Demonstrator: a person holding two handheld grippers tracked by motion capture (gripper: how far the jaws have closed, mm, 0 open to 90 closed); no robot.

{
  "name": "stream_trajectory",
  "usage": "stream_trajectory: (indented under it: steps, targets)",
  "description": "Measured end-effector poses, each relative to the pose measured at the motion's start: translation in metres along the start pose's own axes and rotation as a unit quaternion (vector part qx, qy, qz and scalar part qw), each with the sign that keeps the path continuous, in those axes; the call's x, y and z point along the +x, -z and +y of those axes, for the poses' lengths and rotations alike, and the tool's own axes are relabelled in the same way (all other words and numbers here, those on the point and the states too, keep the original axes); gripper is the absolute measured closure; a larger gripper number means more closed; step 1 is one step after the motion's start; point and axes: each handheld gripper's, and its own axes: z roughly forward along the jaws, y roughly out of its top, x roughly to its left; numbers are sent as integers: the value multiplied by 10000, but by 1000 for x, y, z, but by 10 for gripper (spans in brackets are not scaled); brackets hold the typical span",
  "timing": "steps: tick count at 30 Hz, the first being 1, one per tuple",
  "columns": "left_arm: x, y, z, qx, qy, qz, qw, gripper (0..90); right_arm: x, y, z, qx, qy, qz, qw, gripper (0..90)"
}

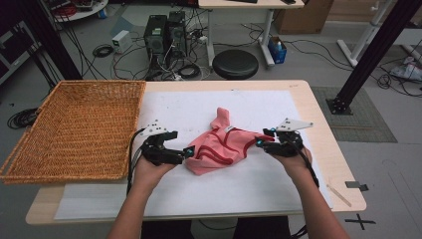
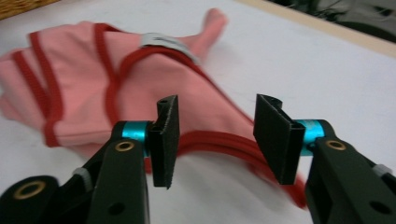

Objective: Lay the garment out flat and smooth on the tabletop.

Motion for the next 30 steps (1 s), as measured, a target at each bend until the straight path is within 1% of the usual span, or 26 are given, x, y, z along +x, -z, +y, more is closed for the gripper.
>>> stream_trajectory:
  steps: [1,2,3,4,5,6,8,9,10,11,12,13,14,15,16,17,18,20,23,25,28,30]
  targets:
    - [0,1,-1,8,-4,-8,10000,70,5,-5,1,47,-5,125,9999,486]
    - [0,1,-1,8,-4,-8,10000,70,5,-5,1,47,-5,125,9999,486]
    - [0,1,-2,40,-22,-2,10000,70,11,-10,2,90,-23,250,9996,471]
    - [0,2,-5,72,-46,-9,10000,70,21,-20,3,156,-17,506,9986,464]
    - [0,2,-5,72,-46,-9,10000,70,26,-25,3,199,14,575,9981,457]
    - [1,3,-7,124,-59,18,9999,70,31,-28,3,242,30,643,9976,447]
    - [1,3,-7,113,-31,25,9999,70,38,-35,3,279,47,783,9965,446]
    - [2,5,-8,102,-17,25,9999,70,38,-35,3,279,47,783,9965,446]
    - [2,6,-9,91,-8,41,10000,70,45,-41,1,415,81,885,9952,448]
    - [2,7,-9,78,1,39,10000,70,48,-44,-1,502,101,930,9943,467]
    - [3,7,-10,75,9,51,10000,70,51,-48,-2,590,134,980,9933,522]
    - [2,8,-10,59,33,56,10000,70,54,-50,-4,704,192,1038,9919,595]
    - [3,8,-11,70,13,55,10000,70,54,-50,-4,704,192,1038,9919,595]
    - [3,9,-11,50,40,55,10000,70,57,-52,-6,786,295,1063,9908,679]
    - [3,9,-12,48,45,58,10000,70,63,-52,-9,913,564,986,9893,788]
    - [3,9,-12,48,45,58,10000,70,63,-52,-9,913,564,986,9893,788]
    - [4,10,-12,57,45,66,10000,70,61,-49,-9,905,543,984,9895,824]
    - [4,9,-12,47,57,64,10000,70,54,-40,-7,806,503,852,9918,833]
    - [5,8,-12,7,75,57,10000,69,35,-21,-6,522,292,589,9965,839]
    - [5,7,-11,14,82,48,10000,70,19,-6,-7,343,128,404,9985,841]
    - [6,3,-11,13,91,34,10000,70,-4,15,-12,179,-101,33,9998,845]
    - [5,1,-11,3,101,23,9999,70,-18,27,-19,156,-271,-172,9994,846]
